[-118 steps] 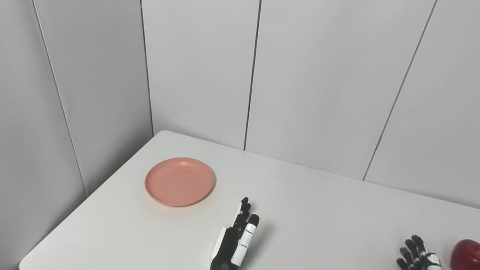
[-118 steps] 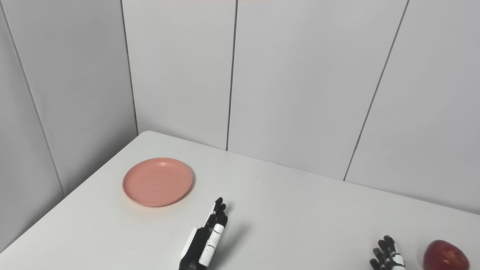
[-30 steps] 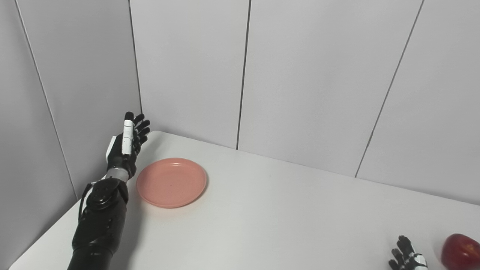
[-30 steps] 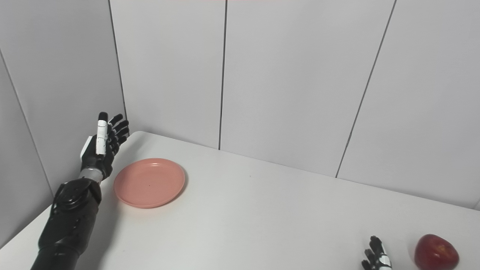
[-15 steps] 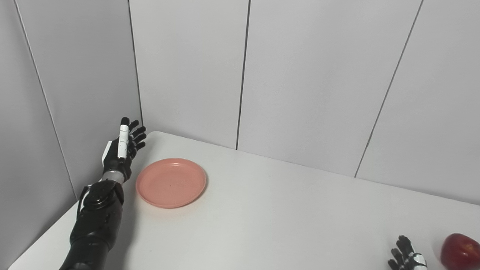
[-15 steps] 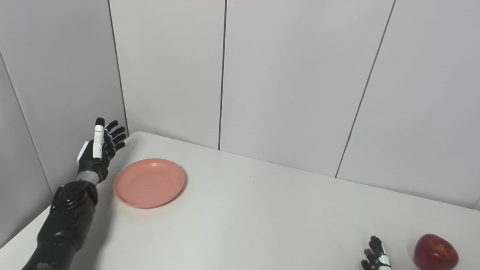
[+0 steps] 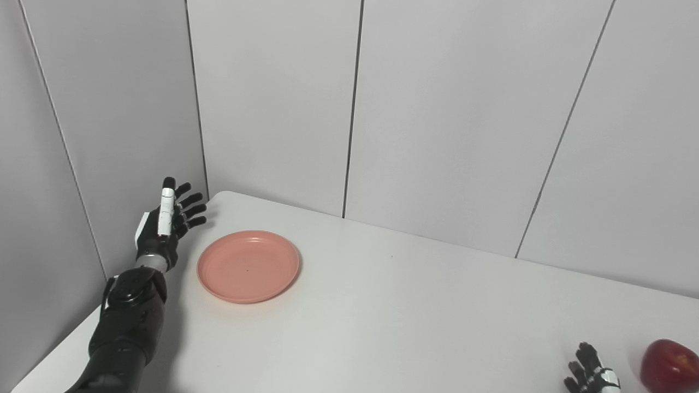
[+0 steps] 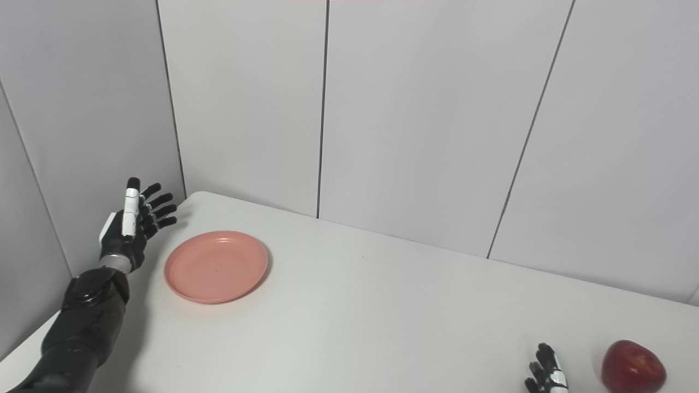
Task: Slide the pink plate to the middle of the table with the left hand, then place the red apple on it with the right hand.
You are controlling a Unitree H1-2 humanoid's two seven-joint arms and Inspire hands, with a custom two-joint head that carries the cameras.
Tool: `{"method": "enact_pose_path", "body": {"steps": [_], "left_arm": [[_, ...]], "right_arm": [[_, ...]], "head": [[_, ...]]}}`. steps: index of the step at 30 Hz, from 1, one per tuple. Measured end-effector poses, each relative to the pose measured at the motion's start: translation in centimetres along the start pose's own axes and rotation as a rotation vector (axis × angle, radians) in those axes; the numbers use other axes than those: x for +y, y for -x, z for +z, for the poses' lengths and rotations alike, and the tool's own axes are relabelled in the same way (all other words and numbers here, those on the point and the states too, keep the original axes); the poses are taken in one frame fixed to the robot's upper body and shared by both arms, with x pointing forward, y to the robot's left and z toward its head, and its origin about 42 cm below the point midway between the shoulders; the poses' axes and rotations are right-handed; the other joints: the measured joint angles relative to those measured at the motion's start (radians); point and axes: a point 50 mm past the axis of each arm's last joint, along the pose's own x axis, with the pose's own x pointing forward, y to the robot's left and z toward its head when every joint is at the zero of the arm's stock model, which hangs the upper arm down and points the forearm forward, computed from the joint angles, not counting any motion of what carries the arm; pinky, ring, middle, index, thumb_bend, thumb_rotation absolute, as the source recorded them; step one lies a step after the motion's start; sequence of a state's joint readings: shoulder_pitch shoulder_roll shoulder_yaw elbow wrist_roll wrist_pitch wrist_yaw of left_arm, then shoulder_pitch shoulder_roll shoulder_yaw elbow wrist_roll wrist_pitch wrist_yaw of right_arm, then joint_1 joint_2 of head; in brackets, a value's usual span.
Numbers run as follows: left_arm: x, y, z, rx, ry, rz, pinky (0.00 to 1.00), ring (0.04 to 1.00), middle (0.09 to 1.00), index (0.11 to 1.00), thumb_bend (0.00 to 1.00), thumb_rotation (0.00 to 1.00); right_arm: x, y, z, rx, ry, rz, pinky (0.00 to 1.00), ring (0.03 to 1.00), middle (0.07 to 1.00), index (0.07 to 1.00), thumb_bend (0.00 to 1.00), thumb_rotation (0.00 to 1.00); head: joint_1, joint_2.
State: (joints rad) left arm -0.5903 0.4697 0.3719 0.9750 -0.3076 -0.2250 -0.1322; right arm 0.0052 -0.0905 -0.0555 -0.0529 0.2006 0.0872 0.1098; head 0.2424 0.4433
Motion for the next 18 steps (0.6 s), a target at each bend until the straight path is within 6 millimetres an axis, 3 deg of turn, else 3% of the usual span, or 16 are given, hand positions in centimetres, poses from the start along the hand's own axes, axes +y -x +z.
{"method": "enact_pose_path", "body": {"steps": [4,10,18], "left_arm": [[0.3,0.5,-1.5,0.034,0.021,0.014,0.71,0.755,0.796,0.825,0.91,0.96],[-0.2,0.6,-2.0,0.035,0.048,0.008,0.76,0.801,0.826,0.869,0.91,0.96],[-1.2,0.8,-2.5,0.023,0.090,-0.019,0.76,0.795,0.830,0.874,0.89,0.96]], "right_arm": [[0.0,0.1,0.0,0.001,0.000,-0.001,1.00,1.000,1.000,0.959,0.77,1.00],[0.0,0.1,0.0,0.001,0.000,-0.004,1.00,1.000,1.000,0.962,0.77,1.00],[0.1,0.1,0.0,0.000,-0.001,-0.008,1.00,1.000,0.999,0.959,0.77,1.00]], "head": [[-0.002,0.002],[-0.006,0.008],[-0.009,0.011]]}}
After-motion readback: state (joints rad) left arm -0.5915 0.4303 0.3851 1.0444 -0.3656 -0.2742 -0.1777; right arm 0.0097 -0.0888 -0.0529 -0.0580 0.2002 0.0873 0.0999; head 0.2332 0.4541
